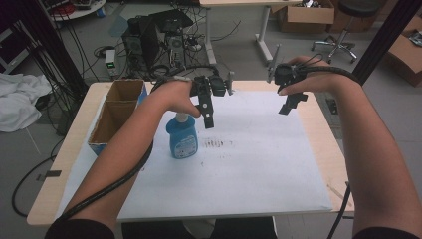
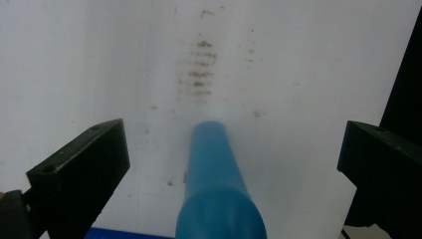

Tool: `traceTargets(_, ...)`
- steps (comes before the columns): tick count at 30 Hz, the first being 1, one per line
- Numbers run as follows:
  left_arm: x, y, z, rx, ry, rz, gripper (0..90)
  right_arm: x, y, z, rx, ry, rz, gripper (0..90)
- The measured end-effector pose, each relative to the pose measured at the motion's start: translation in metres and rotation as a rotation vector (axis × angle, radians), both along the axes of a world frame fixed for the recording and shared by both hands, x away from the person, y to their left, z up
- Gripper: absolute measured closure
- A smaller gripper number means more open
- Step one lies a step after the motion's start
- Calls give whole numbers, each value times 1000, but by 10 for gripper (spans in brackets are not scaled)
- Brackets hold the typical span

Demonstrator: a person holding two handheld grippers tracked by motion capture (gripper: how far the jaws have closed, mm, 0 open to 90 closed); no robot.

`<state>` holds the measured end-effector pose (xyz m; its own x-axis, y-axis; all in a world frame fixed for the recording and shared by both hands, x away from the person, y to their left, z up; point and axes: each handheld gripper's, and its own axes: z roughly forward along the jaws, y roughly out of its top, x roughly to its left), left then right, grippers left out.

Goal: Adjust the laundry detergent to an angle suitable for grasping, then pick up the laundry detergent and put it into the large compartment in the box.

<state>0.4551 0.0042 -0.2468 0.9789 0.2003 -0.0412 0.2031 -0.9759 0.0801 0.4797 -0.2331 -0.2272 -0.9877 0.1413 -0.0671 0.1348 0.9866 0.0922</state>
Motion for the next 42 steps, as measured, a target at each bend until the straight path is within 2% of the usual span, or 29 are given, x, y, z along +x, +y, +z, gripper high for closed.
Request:
traceTargets(8,1,1,2,-2,-6,5,1,0,-2,2,-4,-8,-8,161)
traceTargets(10,2,1,4,-18,1,10,1,0,-2,2,1,-8,-6,161)
traceTargets(18,2,-2,7,-4,-9,6,1,1,-3,0,11,-8,-6,161)
traceTargets(22,2,-2,8,-16,-7,11,1,1,-4,1,14,-13,-9,162)
traceTargets(31,0,-1,7,-9,-9,9,1,1,1,-2,5,-11,2,161)
traceTargets(40,1,-1,12,-12,-14,5,1,2,-2,0,12,-14,-12,161)
traceTargets(42,1,-1,13,-33,-8,7,1,2,-2,0,11,-17,-11,161)
